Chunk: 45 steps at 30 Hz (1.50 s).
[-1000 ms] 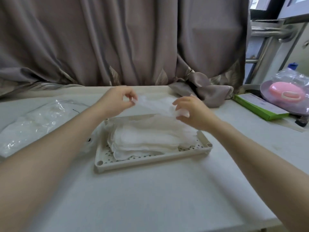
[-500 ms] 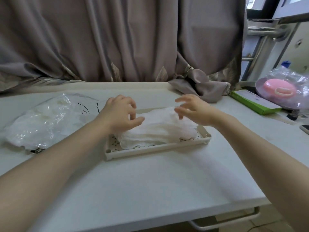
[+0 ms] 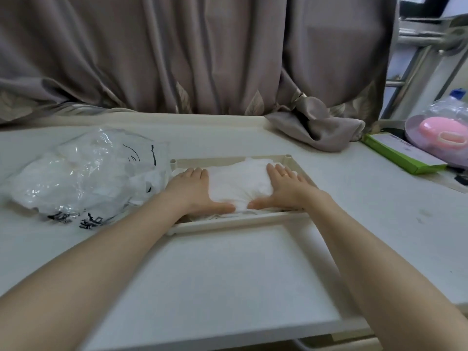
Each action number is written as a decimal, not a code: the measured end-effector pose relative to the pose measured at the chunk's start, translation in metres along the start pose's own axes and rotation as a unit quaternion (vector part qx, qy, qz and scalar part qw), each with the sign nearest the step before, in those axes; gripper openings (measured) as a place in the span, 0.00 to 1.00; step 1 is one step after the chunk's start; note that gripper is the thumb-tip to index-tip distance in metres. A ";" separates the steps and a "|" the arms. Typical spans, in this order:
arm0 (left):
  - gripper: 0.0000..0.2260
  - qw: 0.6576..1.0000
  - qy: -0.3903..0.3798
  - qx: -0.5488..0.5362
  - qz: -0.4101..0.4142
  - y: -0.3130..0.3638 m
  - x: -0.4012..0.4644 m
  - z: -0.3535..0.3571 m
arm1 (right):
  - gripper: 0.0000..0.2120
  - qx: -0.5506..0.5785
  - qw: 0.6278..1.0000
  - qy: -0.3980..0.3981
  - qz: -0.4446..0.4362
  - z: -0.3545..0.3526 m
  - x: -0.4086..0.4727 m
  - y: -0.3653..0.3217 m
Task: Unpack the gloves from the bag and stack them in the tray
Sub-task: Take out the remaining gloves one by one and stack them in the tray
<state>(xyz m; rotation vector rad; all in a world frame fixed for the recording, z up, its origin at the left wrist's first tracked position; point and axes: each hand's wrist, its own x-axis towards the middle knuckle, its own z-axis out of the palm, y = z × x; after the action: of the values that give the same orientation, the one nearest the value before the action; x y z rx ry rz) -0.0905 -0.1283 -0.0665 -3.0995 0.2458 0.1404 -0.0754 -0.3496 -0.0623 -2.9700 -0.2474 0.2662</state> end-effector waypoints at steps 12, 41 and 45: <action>0.11 0.867 0.385 -0.286 0.135 -0.081 -0.056 -0.040 | 0.06 0.248 0.861 0.313 -0.314 -0.035 -0.029 -0.130; 0.11 0.936 0.157 -0.302 -0.084 -0.118 -0.051 -0.012 | 0.12 0.663 0.715 0.184 -0.125 0.001 -0.004 -0.174; 0.13 0.888 0.208 -0.405 -0.068 -0.109 -0.057 -0.021 | 0.12 0.737 0.643 0.189 -0.090 -0.006 -0.001 -0.161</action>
<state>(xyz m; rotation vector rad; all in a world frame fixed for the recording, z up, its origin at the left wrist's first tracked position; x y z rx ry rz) -0.1270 -0.0124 -0.0384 -3.9282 -0.0577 -0.5921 -0.0995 -0.1939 -0.0297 -1.2673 -0.1334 -0.1627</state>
